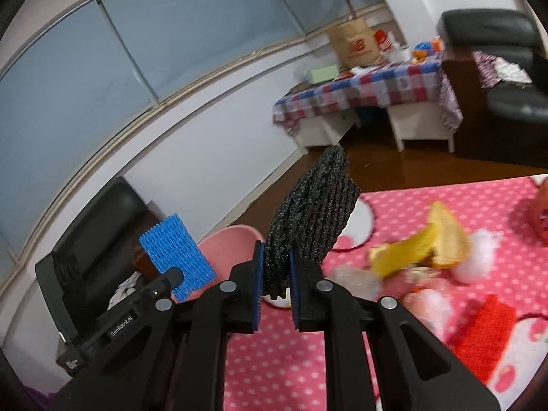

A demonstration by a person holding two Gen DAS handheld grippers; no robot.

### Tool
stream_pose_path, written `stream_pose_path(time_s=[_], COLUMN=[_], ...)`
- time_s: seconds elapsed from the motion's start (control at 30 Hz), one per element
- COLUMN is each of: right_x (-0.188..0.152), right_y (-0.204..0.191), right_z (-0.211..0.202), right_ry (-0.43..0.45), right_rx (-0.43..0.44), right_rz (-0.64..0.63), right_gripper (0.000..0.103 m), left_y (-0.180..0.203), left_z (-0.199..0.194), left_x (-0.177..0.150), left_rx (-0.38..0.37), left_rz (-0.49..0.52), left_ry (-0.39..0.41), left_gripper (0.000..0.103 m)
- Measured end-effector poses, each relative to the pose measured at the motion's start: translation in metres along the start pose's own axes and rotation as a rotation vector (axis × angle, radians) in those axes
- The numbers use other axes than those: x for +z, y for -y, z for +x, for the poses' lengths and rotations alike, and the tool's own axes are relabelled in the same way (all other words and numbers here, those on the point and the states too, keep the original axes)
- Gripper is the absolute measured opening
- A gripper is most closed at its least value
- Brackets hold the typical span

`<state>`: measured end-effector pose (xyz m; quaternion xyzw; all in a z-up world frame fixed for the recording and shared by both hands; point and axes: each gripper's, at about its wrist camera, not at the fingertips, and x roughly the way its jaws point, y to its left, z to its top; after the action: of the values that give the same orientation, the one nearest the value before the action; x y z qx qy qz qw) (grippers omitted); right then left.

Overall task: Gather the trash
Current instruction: 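Carry both foam nets to the pink bucket and open both tools to drop them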

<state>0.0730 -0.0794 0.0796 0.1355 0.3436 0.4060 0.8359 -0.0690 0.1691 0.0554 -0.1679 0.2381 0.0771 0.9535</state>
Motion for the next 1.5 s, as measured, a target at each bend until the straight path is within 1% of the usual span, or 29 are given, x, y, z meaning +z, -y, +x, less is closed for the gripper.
stream_pose_path(time_s=[0.13,0.23,0.37,0.5,0.57,0.67,0.7,0.73,0.77,0.8,0.87,0.9,1.1,1.27,1.37,1.5], right_x=[-0.003,-0.009,-0.015,-0.023,-0.026,-0.033,-0.034,-0.036,-0.037,-0.038,-0.039,-0.039,-0.04,-0.039,-0.039,-0.041], right_y=[-0.021,-0.045,-0.07,-0.086,-0.087,-0.088,-0.087,-0.086,-0.086,-0.083,-0.081,-0.081,-0.076,-0.073,-0.07,-0.063], right_z=[0.031,0.058,0.094,0.123,0.132,0.155,0.16,0.165,0.169,0.173,0.175,0.175,0.168,0.157,0.144,0.121], right_ry=[-0.067,-0.12,-0.187,-0.234,-0.254,-0.308,-0.32,-0.338,-0.358,-0.373,-0.379,-0.378,-0.369,-0.355,-0.337,-0.291], right_rx=[0.056,0.093,0.122,0.121,0.116,0.102,0.102,0.105,0.108,0.113,0.123,0.121,0.125,0.132,0.144,0.119], right_rz=[-0.017,-0.054,-0.109,-0.145,-0.145,-0.149,-0.144,-0.131,-0.114,-0.099,-0.087,-0.092,-0.095,-0.116,-0.111,-0.117], right_gripper=[0.014,0.014,0.014,0.014,0.014,0.014,0.014,0.014,0.019,0.027,0.036,0.037,0.037,0.037,0.037,0.037], left_y=[-0.026,-0.041,-0.063,-0.078,-0.083,-0.094,-0.094,-0.096,-0.097,-0.099,-0.103,-0.104,-0.103,-0.092,-0.083,-0.069], left_z=[-0.005,-0.008,-0.005,0.001,0.005,0.006,0.008,0.008,0.008,0.008,0.007,0.007,0.007,0.005,0.002,0.0], left_x=[0.001,-0.003,-0.012,-0.02,-0.023,-0.028,-0.031,-0.032,-0.032,-0.032,-0.03,-0.03,-0.028,-0.026,-0.024,-0.025], left_rx=[0.043,0.098,0.156,0.197,0.206,0.226,0.229,0.233,0.241,0.248,0.247,0.245,0.233,0.224,0.207,0.194], left_rz=[-0.032,-0.038,-0.068,-0.086,-0.094,-0.107,-0.108,-0.11,-0.114,-0.117,-0.121,-0.122,-0.147,-0.139,-0.132,-0.117], left_ry=[0.005,0.003,-0.029,-0.07,-0.089,-0.11,-0.117,-0.123,-0.124,-0.122,-0.119,-0.121,-0.122,-0.117,-0.11,-0.111], left_gripper=[0.005,0.005,0.005,0.005,0.006,0.007,0.013,0.024,0.031,0.039,0.04,0.041,0.041,0.041,0.041,0.041])
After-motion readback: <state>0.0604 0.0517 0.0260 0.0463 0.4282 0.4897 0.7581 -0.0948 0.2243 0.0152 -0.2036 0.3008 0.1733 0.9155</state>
